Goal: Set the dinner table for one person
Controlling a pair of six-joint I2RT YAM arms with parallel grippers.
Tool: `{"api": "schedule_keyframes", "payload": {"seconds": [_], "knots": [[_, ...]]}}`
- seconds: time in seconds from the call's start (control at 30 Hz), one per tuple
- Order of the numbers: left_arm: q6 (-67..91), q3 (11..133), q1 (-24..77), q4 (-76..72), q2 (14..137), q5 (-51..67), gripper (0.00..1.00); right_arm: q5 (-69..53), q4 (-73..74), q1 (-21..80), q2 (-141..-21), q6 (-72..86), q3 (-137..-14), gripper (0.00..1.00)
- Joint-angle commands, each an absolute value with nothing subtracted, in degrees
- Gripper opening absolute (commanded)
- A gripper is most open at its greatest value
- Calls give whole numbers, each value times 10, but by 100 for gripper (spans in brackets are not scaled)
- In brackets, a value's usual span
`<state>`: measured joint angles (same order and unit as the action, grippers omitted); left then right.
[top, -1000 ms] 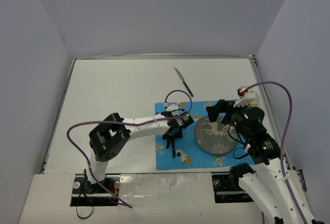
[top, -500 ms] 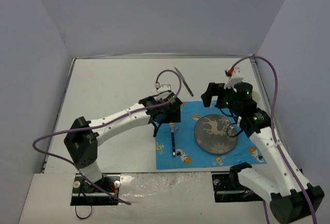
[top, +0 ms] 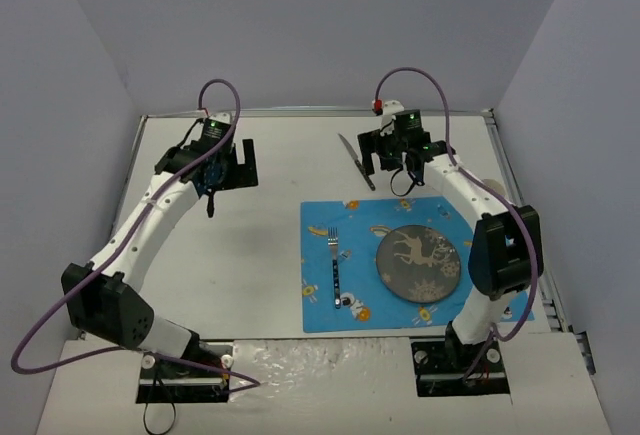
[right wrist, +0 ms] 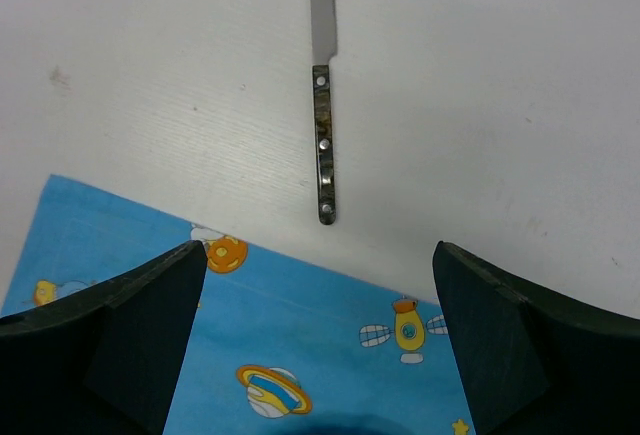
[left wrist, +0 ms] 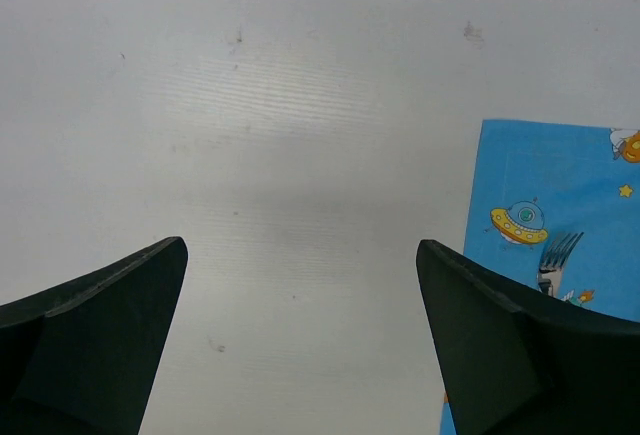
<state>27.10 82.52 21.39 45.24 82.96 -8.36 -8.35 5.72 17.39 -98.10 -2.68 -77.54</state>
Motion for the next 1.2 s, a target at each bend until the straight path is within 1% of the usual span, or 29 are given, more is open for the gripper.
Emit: {"api": "schedule_keyframes", "payload": {"seconds": [0.0, 0.1, 0.2, 0.23, 0.27, 0.33, 0.4, 0.47, 0.73, 1.17], "knots": [[187, 798, 166, 419, 790, -61, 97, -92, 7, 179, -1045, -82, -850, 88], [180, 765, 150, 403, 789, -76, 97, -102, -21, 179, -1099, -93, -875, 82], [180, 766, 133, 423, 801, -89, 97, -101, -25, 179, -1141, -98, -908, 78], [180, 765, 132, 424, 804, -91, 97, -101, -25, 179, -1152, -99, -921, 74], [181, 765, 132, 425, 806, -89, 97, -102, -25, 179, -1172, -102, -936, 69], [182, 764, 132, 425, 808, -82, 97, -102, -24, 179, -1204, -100, -960, 60], [182, 763, 132, 424, 809, -79, 97, -101, -24, 179, -1229, -100, -972, 57], [182, 762, 132, 425, 813, -82, 97, -95, -24, 179, -1248, -100, -987, 52], [184, 765, 132, 429, 827, -79, 97, -88, -24, 179, -1307, -102, -1039, 43], [184, 766, 131, 433, 837, -67, 97, -97, -16, 180, -1344, -97, -1056, 31]]}}
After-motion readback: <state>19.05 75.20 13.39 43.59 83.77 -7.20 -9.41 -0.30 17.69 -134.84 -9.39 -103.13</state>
